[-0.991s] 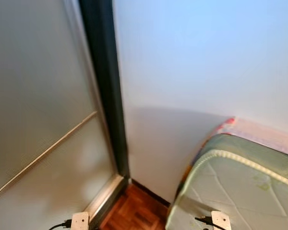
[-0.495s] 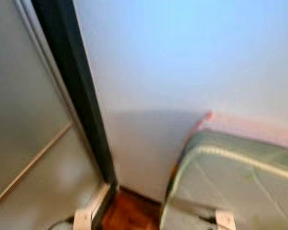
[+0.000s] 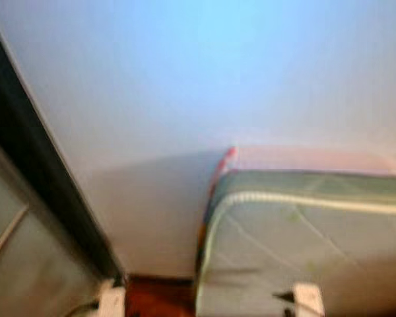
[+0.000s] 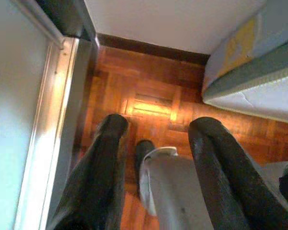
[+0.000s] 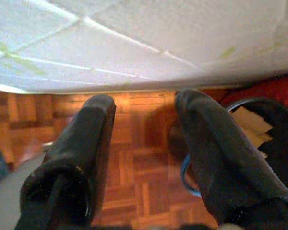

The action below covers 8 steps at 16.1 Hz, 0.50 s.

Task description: Clean up the room

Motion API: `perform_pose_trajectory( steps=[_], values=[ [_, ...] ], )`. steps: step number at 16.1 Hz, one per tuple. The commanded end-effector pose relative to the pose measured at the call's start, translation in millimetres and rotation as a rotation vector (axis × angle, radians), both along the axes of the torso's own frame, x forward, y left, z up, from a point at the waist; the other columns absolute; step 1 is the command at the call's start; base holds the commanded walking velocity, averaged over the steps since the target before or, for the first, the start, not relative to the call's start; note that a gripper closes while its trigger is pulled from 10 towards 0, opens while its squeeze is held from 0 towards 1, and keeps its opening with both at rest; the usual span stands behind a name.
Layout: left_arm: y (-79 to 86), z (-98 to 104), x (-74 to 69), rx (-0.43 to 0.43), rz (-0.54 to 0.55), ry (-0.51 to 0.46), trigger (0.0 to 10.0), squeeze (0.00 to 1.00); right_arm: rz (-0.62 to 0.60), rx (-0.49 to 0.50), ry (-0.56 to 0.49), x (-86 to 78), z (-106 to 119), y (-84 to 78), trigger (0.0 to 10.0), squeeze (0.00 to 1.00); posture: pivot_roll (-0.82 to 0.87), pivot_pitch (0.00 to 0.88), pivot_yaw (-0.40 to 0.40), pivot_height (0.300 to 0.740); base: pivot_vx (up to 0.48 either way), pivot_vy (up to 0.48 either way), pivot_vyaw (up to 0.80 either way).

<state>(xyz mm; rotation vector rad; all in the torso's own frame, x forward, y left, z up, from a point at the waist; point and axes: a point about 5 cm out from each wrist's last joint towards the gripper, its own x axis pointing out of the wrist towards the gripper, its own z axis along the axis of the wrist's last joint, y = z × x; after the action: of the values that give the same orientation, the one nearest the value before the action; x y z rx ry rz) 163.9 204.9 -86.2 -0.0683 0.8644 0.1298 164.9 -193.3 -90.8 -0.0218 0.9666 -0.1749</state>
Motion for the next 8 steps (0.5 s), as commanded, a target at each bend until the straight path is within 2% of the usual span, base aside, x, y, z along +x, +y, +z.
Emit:
perform_pose_trajectory(
  steps=[1,8],
  values=[
    [18.8,-2.1,-7.9,0.017,-0.149,0.141,10.0,0.00,0.040,0.222,0.023,-7.7,-4.6,13.1,10.0,0.00,-0.01,0.000,0.010,0.740,0.000,0.000,-0.77],
    [26.5,-1.7,-11.0,0.025,-0.143,0.154,10.0,0.00,0.041,0.225,0.024,-7.4,-4.6,14.2,10.0,0.00,-0.01,0.000,0.011,0.740,0.000,0.000,-0.77]
  ],
)
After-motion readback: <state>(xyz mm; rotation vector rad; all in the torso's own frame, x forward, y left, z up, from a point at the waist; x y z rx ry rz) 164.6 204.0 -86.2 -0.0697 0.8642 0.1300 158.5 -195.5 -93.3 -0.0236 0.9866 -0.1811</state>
